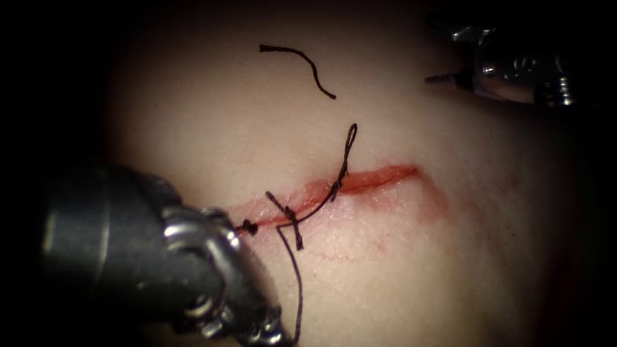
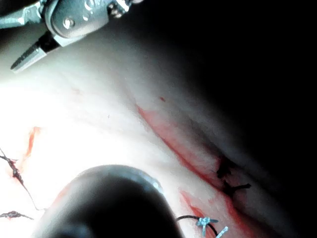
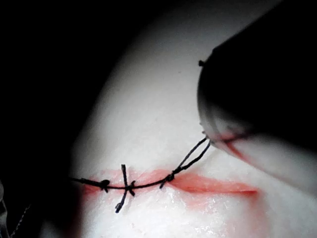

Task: Wound Closure

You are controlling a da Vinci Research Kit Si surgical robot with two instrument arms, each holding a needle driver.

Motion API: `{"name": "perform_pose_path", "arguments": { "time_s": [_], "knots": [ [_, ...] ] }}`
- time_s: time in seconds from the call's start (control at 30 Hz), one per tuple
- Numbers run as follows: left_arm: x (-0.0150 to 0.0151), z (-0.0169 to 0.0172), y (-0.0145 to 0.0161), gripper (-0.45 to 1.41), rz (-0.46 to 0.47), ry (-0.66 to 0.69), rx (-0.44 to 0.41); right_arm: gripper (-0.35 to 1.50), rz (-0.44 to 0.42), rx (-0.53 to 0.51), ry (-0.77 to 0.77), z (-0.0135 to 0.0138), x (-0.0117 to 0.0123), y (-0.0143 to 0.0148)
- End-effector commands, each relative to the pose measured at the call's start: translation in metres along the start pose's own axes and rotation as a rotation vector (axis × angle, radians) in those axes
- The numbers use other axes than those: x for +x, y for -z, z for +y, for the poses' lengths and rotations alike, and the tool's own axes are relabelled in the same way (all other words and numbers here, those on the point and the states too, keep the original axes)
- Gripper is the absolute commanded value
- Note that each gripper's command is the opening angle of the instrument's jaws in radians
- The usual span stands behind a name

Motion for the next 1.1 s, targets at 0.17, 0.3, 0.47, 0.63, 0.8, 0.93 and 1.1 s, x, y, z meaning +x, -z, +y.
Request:
{"name": "perform_pose_path", "arguments": {
  "time_s": [0.17,0.3,0.47,0.63,0.8,0.93,1.1],
  "knots": [
    [0.0003,0.0003,0.0014,-0.45,-0.007,-0.031,0.002,-0.35,0.096,0.207,-0.613,-0.0028,0.0019,-0.0013],
    [-0.0008,0.0007,0.0021,-0.45,-0.014,-0.042,-0.004,-0.35,0.06,0.21,-0.943,-0.0061,0.0004,-0.0034],
    [-0.0017,0.0003,0.0003,-0.45,-0.068,-0.046,0.001,0.76,0.034,0.254,-1.148,-0.009,-0.0034,-0.006],
    [-0.0017,0.0,-0.0004,-0.45,-0.073,-0.048,0.0,0.98,0.037,0.31,-1.217,-0.0096,-0.0062,-0.0083],
    [-0.0016,0.0001,-0.0008,-0.45,-0.071,-0.047,0.002,0.93,0.187,0.31,-1.406,-0.0085,-0.0063,-0.0093],
    [-0.0016,0.0002,-0.0009,-0.45,-0.07,-0.047,0.003,0.91,0.217,0.285,-1.46,-0.0081,-0.0063,-0.0093],
    [-0.0016,0.0003,-0.0011,-0.45,-0.073,-0.047,0.003,0.89,0.215,0.279,-1.474,-0.0085,-0.0063,-0.0102]
  ]
}}
